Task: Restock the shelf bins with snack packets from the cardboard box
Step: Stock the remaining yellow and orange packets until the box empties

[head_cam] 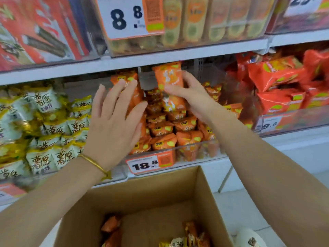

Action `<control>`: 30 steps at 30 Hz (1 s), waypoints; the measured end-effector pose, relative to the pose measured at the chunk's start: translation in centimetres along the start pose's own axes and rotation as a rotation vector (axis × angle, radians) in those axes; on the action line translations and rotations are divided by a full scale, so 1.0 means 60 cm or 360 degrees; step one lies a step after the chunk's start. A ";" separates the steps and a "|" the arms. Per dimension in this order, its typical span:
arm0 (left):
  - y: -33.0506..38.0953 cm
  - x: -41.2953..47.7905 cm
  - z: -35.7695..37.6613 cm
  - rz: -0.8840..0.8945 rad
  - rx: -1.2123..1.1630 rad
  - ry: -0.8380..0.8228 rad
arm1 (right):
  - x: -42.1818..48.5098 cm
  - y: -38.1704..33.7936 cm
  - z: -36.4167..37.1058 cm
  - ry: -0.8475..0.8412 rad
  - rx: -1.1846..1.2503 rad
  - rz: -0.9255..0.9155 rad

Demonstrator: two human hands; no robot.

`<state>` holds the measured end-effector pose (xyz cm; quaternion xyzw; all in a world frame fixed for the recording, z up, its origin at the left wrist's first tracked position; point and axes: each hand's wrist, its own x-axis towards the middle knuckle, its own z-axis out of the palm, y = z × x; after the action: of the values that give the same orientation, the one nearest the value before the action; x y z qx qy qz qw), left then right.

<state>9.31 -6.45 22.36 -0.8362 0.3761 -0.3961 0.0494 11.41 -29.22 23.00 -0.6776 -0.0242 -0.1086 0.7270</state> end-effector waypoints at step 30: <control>-0.019 0.001 0.041 0.0128 -0.0052 0.0036 | 0.119 0.054 0.099 0.0624 -0.0717 0.0000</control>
<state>11.74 -6.21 21.19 -0.8165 0.4163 -0.3972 0.0474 19.63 -24.03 21.57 -0.7880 0.1413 -0.2400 0.5490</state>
